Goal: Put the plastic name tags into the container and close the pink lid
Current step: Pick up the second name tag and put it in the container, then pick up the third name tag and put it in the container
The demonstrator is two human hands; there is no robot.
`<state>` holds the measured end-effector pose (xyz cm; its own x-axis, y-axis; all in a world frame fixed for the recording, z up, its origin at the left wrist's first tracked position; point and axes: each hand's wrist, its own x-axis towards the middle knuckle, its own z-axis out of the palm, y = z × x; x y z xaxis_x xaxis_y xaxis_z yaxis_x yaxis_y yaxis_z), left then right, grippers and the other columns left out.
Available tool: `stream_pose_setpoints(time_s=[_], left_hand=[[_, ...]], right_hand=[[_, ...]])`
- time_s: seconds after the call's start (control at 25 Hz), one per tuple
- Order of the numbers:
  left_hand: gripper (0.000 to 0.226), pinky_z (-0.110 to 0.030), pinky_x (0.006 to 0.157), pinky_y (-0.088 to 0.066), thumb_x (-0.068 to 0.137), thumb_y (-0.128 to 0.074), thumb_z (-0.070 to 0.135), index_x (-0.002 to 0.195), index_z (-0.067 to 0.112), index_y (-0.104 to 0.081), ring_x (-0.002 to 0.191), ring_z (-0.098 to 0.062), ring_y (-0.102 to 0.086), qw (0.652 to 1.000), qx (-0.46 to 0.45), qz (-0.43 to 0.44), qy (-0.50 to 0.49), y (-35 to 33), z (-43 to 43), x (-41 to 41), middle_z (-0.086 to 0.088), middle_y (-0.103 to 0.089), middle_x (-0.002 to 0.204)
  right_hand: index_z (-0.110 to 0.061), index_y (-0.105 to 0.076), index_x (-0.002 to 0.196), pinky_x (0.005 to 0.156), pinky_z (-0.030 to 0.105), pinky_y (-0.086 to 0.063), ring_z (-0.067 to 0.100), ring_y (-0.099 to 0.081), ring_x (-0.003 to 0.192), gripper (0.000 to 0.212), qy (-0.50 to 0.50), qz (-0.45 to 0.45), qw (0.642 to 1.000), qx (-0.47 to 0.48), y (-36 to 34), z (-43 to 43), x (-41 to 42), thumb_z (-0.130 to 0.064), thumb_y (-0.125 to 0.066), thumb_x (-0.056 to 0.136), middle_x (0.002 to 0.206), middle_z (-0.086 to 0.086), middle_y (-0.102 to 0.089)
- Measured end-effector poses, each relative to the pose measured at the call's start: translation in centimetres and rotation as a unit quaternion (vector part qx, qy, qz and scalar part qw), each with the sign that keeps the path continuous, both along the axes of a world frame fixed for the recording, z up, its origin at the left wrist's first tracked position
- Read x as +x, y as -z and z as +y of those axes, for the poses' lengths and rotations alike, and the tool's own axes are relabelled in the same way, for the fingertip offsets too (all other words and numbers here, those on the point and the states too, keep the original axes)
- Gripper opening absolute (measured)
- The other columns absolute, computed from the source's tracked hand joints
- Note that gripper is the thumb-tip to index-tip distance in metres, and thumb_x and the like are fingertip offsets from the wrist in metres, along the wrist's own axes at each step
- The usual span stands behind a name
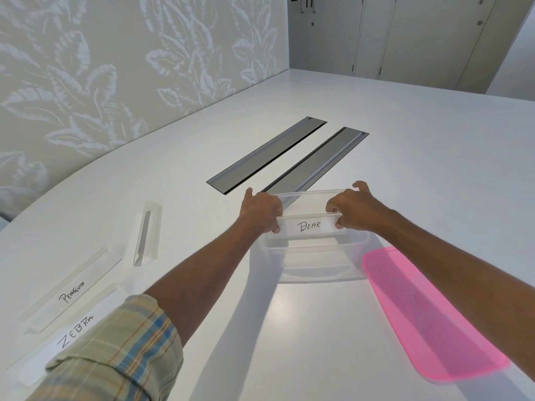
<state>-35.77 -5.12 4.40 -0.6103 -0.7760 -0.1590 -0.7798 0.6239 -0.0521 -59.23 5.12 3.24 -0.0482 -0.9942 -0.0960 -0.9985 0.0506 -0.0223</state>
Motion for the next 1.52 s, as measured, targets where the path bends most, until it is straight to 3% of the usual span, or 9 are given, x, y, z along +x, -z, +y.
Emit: stream_pose_setpoints(time_s=[0.12,0.2,0.32,0.44,0.6,0.72,0.84,1.08,1.52], left_hand=[[0.036,-0.05,0.132,-0.011,0.09,-0.079,0.039,0.124,0.03,-0.075,0.135,-0.016,-0.058,0.997,-0.007,0.078,0.007,-0.5,0.5,1.1,0.011,-0.073,0.129],[0.028,-0.046,0.128,-0.026,0.095,-0.073,0.039,0.12,0.029,-0.077,0.128,-0.016,-0.063,0.986,-0.035,0.161,0.012,-1.0,1.2,2.4,0.011,-0.076,0.125],[0.021,-0.035,0.096,-0.052,0.095,-0.071,0.034,0.112,0.029,-0.08,0.108,-0.02,-0.071,0.955,-0.097,0.28,-0.008,-2.1,2.9,5.2,0.007,-0.081,0.108],[0.016,-0.03,0.08,-0.051,0.095,-0.069,0.031,0.107,0.03,-0.08,0.098,-0.018,-0.07,0.937,-0.118,0.325,-0.044,-3.1,4.4,9.1,0.011,-0.081,0.096],[0.024,-0.035,0.087,-0.056,0.096,-0.068,0.041,0.118,0.035,-0.075,0.104,-0.014,-0.07,0.93,-0.076,0.332,-0.137,-4.2,6.1,15.0,0.015,-0.078,0.094],[0.026,-0.035,0.085,-0.056,0.095,-0.068,0.042,0.121,0.037,-0.071,0.102,-0.012,-0.071,0.925,-0.062,0.327,-0.183,-4.8,7.5,19.6,0.016,-0.076,0.09],[0.027,-0.036,0.088,-0.057,0.095,-0.07,0.043,0.122,0.038,-0.071,0.103,-0.011,-0.071,0.919,-0.064,0.317,-0.226,-5.3,9.0,24.3,0.017,-0.077,0.092],[0.028,-0.037,0.09,-0.058,0.095,-0.072,0.036,0.123,0.032,-0.072,0.101,-0.014,-0.073,0.902,-0.056,0.309,-0.297,-5.6,11.5,34.0,0.015,-0.079,0.095],[0.038,-0.043,0.1,-0.057,0.092,-0.078,0.031,0.129,0.025,-0.071,0.111,-0.021,-0.07,0.884,-0.018,0.287,-0.368,-2.0,12.1,47.4,0.002,-0.074,0.121]], right_hand=[[-0.024,-0.071,0.117,0.122,0.045,-0.013,0.015,-0.065,0.114,0.033,0.008,-0.042,0.999,-0.034,-0.8,0.4,0.2,-0.024,-0.081,0.086,0.113,-0.01,-0.073],[-0.025,-0.073,0.116,0.121,0.044,-0.015,0.013,-0.066,0.113,0.027,0.008,-0.072,0.995,-0.073,-1.4,0.9,0.6,-0.025,-0.079,0.09,0.114,-0.01,-0.075],[-0.026,-0.077,0.111,0.117,0.04,-0.023,0.013,-0.069,0.109,0.02,-0.006,-0.095,0.987,-0.131,-2.6,2.0,2.2,-0.031,-0.076,0.093,0.111,-0.01,-0.078],[-0.022,-0.081,0.104,0.103,0.033,-0.039,0.016,-0.075,0.099,0.016,-0.031,-0.129,0.974,-0.185,-4.1,2.9,5.0,-0.031,-0.079,0.09,0.099,-0.007,-0.082],[-0.02,-0.08,0.107,0.084,0.036,-0.061,0.012,-0.075,0.089,0.019,-0.048,-0.263,0.944,-0.193,-5.8,3.0,9.9,-0.022,-0.082,0.087,0.096,-0.005,-0.08],[-0.029,-0.077,0.112,0.076,0.018,-0.06,-0.004,-0.071,0.091,0.027,-0.066,-0.333,0.926,-0.164,-6.5,2.2,14.1,-0.025,-0.083,0.086,0.101,-0.013,-0.077],[-0.03,-0.077,0.112,0.087,0.027,-0.059,0.001,-0.072,0.095,0.031,-0.089,-0.367,0.915,-0.141,-6.8,1.4,18.7,-0.028,-0.086,0.083,0.103,-0.013,-0.077],[-0.031,-0.075,0.115,0.078,0.022,-0.055,-0.009,-0.066,0.093,0.031,-0.148,-0.36,0.915,-0.103,-6.6,-0.6,27.6,-0.029,-0.084,0.086,0.106,-0.017,-0.073],[-0.02,-0.073,0.123,0.092,0.036,-0.06,0.012,-0.071,0.102,0.034,-0.2,-0.334,0.92,-0.035,-4.8,-4.7,41.2,-0.021,-0.081,0.089,0.118,-0.002,-0.074]])
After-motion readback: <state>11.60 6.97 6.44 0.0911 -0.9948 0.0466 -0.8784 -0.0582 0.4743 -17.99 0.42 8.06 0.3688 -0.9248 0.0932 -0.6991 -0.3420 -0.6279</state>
